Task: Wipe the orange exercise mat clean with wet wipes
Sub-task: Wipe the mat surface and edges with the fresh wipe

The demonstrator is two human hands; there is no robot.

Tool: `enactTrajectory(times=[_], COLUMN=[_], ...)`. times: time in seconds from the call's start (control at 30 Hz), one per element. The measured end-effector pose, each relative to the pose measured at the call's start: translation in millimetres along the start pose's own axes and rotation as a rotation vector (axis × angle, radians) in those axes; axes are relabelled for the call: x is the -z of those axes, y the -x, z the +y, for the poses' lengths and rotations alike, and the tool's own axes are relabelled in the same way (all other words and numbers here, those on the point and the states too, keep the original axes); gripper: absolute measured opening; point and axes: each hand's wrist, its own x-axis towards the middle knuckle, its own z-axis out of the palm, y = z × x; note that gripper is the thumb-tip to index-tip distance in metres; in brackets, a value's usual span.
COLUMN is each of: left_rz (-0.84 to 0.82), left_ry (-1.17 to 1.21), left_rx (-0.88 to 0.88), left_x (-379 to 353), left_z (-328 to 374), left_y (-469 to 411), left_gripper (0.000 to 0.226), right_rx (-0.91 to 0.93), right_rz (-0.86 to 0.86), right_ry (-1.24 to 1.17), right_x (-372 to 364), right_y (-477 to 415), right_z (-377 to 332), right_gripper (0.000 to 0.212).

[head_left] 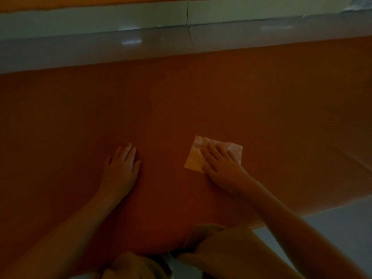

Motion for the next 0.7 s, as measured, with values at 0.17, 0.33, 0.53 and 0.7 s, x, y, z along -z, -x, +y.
enactTrajectory(times=[0.17, 0.33, 0.53, 0.7], left_rz=[0.000, 0.006, -0.002, -0.001], left_ry=[0.037, 0.039, -0.003, -0.003], left_rx=[0.005, 0.027, 0.019, 0.028], left_x=[-1, -4, -1, -2], left_z=[0, 0, 2, 4], left_y=[0, -2, -4, -2], left_gripper=[0.055, 0.054, 0.053, 0.054], right_rx=[0.230, 0.009, 0.199, 0.214], right_rz=[-0.097, -0.106, -0.085, -0.183], right_ry=[0.092, -0.056, 0.024, -0.056], right_x=[-7, 6, -5, 1], right_y=[55, 50, 42, 59], right_z=[1, 52, 11, 39], right_gripper=[0.075, 0.086, 0.071, 0.077])
